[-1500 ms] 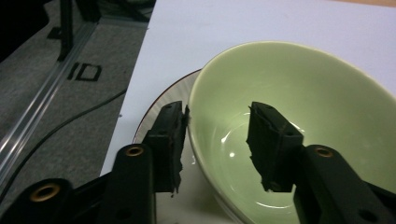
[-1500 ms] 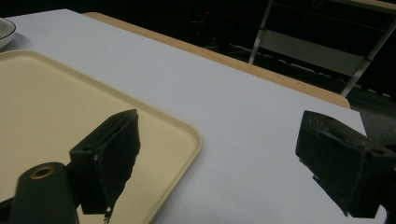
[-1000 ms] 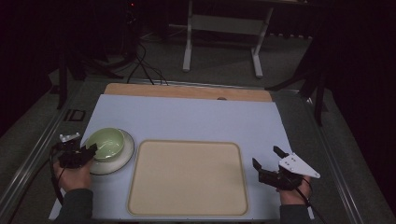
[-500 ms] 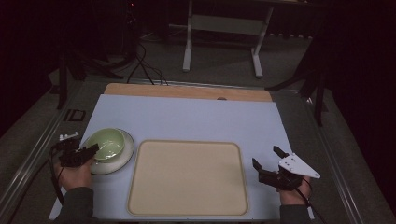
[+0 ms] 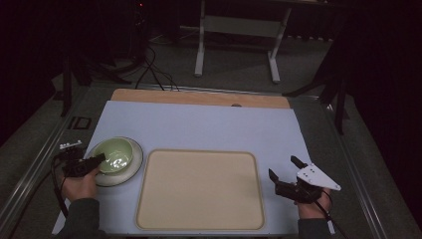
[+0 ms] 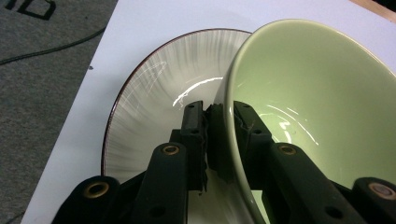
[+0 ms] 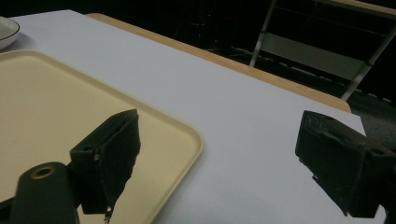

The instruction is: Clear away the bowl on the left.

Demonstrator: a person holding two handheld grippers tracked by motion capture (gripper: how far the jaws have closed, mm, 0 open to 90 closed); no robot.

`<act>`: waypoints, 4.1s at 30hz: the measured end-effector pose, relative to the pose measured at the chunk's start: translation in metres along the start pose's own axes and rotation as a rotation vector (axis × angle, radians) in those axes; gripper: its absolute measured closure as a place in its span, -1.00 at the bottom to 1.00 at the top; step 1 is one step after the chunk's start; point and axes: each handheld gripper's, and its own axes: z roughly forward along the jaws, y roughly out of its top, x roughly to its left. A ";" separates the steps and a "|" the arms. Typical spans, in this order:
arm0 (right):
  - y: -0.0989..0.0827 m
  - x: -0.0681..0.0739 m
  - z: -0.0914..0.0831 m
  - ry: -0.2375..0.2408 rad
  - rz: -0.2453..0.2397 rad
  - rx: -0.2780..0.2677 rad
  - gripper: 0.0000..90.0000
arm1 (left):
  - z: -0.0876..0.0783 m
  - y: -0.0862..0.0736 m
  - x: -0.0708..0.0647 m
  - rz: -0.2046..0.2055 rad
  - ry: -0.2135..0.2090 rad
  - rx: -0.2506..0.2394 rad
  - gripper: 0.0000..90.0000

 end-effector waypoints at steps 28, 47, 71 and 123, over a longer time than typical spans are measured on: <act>0.000 -0.001 -0.001 0.003 0.006 -0.006 -0.70 | -0.001 0.000 0.004 -0.043 -0.090 -0.003 0.79; 0.000 -0.002 -0.002 0.000 0.007 -0.007 -0.70 | -0.010 0.000 0.005 -0.086 -0.157 -0.059 0.80; 0.000 -0.003 -0.002 -0.001 0.010 -0.012 -0.70 | -0.026 0.002 -0.011 -0.046 -0.213 -0.123 0.80; 0.000 -0.004 -0.003 -0.002 0.009 -0.016 -0.70 | -0.047 0.013 -0.048 0.014 -0.331 -0.188 0.79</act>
